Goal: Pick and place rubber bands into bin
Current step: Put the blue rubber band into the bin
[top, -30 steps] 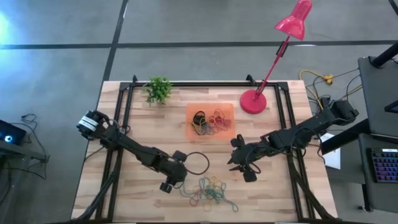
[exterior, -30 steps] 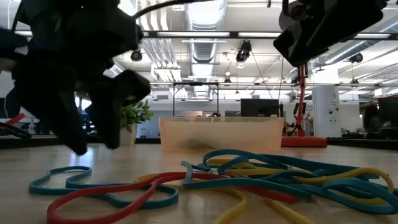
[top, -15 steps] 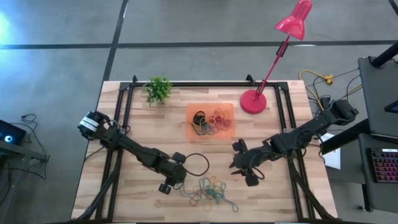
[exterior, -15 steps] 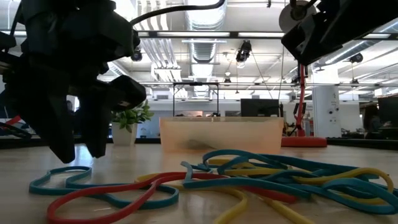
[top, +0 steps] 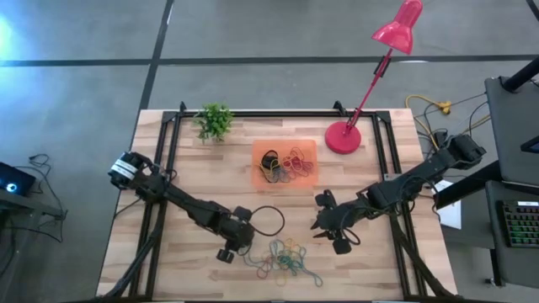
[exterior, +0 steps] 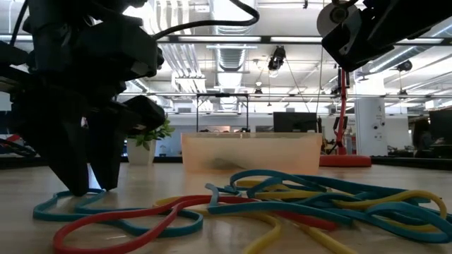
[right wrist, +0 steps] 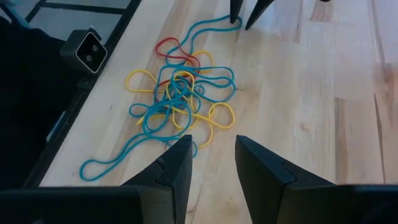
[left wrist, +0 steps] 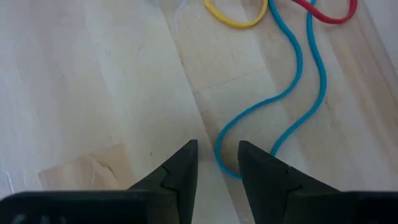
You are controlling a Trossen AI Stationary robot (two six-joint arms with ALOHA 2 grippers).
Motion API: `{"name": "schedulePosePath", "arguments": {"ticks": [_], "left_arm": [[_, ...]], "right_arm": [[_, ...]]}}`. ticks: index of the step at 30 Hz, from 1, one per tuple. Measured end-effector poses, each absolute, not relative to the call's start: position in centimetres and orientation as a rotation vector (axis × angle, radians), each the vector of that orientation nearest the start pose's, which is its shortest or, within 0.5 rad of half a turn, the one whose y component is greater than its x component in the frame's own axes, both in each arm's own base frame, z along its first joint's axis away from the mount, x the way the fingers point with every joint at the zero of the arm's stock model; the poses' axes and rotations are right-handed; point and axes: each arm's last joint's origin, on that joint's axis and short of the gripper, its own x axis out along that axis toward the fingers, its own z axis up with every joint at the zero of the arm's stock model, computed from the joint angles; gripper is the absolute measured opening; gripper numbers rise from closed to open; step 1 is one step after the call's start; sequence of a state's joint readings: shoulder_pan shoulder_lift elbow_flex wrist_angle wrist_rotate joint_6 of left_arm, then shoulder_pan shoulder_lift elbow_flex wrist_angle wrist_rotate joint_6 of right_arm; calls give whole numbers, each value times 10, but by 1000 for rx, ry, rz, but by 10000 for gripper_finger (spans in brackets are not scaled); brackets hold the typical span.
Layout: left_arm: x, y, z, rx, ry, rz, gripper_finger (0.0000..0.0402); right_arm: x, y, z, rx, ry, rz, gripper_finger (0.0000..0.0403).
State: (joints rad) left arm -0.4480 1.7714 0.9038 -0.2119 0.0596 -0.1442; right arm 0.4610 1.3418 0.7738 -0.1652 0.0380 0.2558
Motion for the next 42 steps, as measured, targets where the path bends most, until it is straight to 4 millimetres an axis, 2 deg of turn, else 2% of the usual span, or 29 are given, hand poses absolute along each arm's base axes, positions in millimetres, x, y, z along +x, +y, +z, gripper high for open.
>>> {"name": "schedulePosePath", "arguments": {"ticks": [4,11,15,22,27,31,36,42], "left_arm": [[289,-142,125,59,1123,-399,90],[286,-148,103,-4,1230,-484,33],[285,-150,99,-4,1245,-497,7],[285,-149,101,94,1209,-432,1],[284,-145,125,168,1108,-384,0],[279,-136,147,250,1033,-276,0],[274,-129,182,284,886,-169,1],[266,-125,205,345,783,-84,0]], "right_arm": [[243,119,215,54,757,294,112],[242,121,215,55,759,296,106],[241,123,215,52,760,306,102],[241,124,214,51,761,308,95],[240,123,214,50,764,307,93],[240,123,214,50,764,307,91],[241,124,214,51,762,307,85],[241,123,214,55,760,302,82]]}}
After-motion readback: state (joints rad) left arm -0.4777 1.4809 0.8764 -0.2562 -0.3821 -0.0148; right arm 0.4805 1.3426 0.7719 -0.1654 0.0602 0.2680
